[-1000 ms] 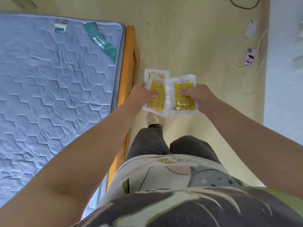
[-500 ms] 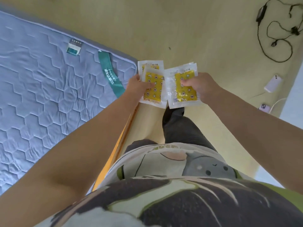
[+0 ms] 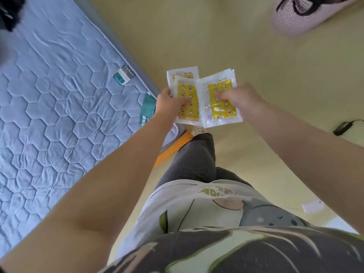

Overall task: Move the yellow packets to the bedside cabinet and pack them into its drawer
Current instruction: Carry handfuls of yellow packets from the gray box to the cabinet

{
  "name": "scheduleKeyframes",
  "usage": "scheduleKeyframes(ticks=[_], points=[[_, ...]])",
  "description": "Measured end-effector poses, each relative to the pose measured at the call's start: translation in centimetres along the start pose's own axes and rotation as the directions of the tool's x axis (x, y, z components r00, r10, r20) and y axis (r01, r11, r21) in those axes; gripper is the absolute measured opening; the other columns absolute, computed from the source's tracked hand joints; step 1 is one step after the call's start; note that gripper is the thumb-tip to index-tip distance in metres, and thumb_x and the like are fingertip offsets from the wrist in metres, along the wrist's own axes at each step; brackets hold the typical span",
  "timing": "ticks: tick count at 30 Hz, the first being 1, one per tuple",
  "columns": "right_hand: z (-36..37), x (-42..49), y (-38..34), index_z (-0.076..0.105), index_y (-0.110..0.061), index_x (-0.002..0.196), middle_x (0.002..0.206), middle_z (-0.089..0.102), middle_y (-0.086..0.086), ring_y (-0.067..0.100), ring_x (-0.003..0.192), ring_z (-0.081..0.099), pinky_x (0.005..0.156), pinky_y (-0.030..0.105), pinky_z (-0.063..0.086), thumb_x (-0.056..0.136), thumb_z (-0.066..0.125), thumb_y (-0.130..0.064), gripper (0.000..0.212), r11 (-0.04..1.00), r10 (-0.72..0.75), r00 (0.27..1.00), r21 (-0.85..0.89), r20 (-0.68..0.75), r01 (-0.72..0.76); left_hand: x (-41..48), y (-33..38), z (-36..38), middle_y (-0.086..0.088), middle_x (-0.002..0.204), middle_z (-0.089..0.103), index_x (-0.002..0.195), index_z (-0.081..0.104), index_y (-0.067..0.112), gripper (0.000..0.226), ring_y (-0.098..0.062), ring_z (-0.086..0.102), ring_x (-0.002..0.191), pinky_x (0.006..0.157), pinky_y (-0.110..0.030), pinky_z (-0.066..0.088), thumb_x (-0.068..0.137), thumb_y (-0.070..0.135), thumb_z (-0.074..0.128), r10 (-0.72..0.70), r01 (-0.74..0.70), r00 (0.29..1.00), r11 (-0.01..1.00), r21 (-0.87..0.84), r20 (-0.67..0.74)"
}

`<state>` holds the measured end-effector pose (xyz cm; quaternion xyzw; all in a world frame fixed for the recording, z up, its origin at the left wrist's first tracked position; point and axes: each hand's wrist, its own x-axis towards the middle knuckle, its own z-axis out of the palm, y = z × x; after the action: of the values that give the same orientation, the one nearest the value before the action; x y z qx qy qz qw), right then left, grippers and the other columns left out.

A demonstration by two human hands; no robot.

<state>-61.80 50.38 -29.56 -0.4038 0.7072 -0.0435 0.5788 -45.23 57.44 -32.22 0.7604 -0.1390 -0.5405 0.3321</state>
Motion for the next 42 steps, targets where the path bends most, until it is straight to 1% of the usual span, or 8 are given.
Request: scheduleKeyframes(ticks=[8,13,17,23,27,31,39,42], points=[[4.4,7.8,-15.1,0.065,-0.007,0.109,0.104,0.070,0.008,0.026,0.094,0.068,0.089,0.042,0.054,0.074,0.079,-0.019,0.040,0.978,-0.087,0.987,-0.177,0.135,0.111,7.9,7.8,-4.8,0.002,0.086,0.068,0.094,0.057,0.014,0.025,-0.019,0.069,0.079,0.074,-0.038,0.059,0.079,0.003,0.073,-0.047,-0.021,0.967,0.964,-0.266,-0.249],[5.7,11.4,-22.7,0.062,-0.009,0.100,0.092,0.067,0.002,0.016,0.084,0.066,0.065,0.019,0.054,0.082,0.073,-0.011,0.021,0.945,-0.113,0.958,-0.270,0.264,0.186,11.9,12.0,-6.1,-0.002,0.090,0.069,0.091,0.055,0.015,0.024,-0.021,0.070,0.081,0.074,-0.041,0.059,0.079,0.004,0.072,-0.140,-0.006,0.935,0.913,-0.408,-0.326],[6.2,16.0,-29.9,0.054,-0.013,0.101,0.108,0.063,0.005,0.020,0.099,0.060,0.093,0.034,0.049,0.081,0.074,-0.015,0.029,0.912,-0.131,0.934,-0.330,0.332,0.245,16.2,17.5,-6.1,-0.004,0.093,0.069,0.093,0.056,0.014,0.023,-0.022,0.070,0.082,0.073,-0.040,0.060,0.080,0.005,0.072,-0.167,-0.033,0.911,0.883,-0.469,-0.378],[6.6,23.0,-43.3,0.060,-0.008,0.110,0.102,0.063,0.004,0.019,0.099,0.062,0.081,0.025,0.045,0.084,0.070,-0.009,0.029,0.858,-0.175,0.876,-0.368,0.449,0.360,23.5,27.7,-5.6,-0.004,0.097,0.070,0.093,0.057,0.016,0.023,-0.022,0.071,0.086,0.076,-0.045,0.059,0.081,0.004,0.072,-0.222,-0.064,0.884,0.814,-0.578,-0.412],[8.0,26.4,-50.9,0.053,-0.006,0.124,0.119,0.062,0.005,0.020,0.110,0.058,0.097,0.032,0.044,0.082,0.073,-0.015,0.048,0.839,-0.174,0.859,-0.385,0.481,0.385,27.3,33.4,-7.0,-0.004,0.097,0.070,0.093,0.056,0.015,0.023,-0.022,0.070,0.088,0.078,-0.047,0.058,0.081,0.004,0.072,-0.210,-0.088,0.881,0.808,-0.583,-0.424],[11.3,28.6,-57.7,0.043,-0.005,0.137,0.134,0.053,0.004,0.021,0.124,0.049,0.093,0.029,0.034,0.084,0.072,-0.019,0.062,0.828,-0.186,0.847,-0.385,0.497,0.408,31.4,37.8,-11.6,-0.005,0.101,0.070,0.096,0.056,0.016,0.025,-0.023,0.070,0.090,0.078,-0.046,0.058,0.080,0.007,0.072,-0.173,-0.129,0.871,0.821,-0.556,-0.459],[24.1,32.5,-72.4,0.038,-0.001,0.141,0.140,0.048,0.008,0.024,0.131,0.043,0.103,0.032,0.033,0.084,0.071,-0.014,0.067,0.849,-0.254,0.849,-0.314,0.464,0.425,43.4,47.4,-28.1,0.001,0.097,0.069,0.098,0.057,0.018,0.023,-0.017,0.070,0.086,0.074,-0.036,0.059,0.082,0.010,0.072,-0.087,-0.147,0.875,0.889,-0.434,-0.476],[28.9,33.1,-78.2,0.050,-0.002,0.127,0.118,0.057,0.004,0.018,0.112,0.052,0.093,0.027,0.037,0.085,0.071,-0.015,0.049,0.867,-0.256,0.864,-0.292,0.434,0.404,47.0,51.5,-34.7,0.001,0.097,0.069,0.108,0.058,0.014,0.031,-0.017,0.070,0.085,0.075,-0.036,0.059,0.082,0.010,0.073,-0.070,-0.131,0.886,0.911,-0.391,-0.458]])
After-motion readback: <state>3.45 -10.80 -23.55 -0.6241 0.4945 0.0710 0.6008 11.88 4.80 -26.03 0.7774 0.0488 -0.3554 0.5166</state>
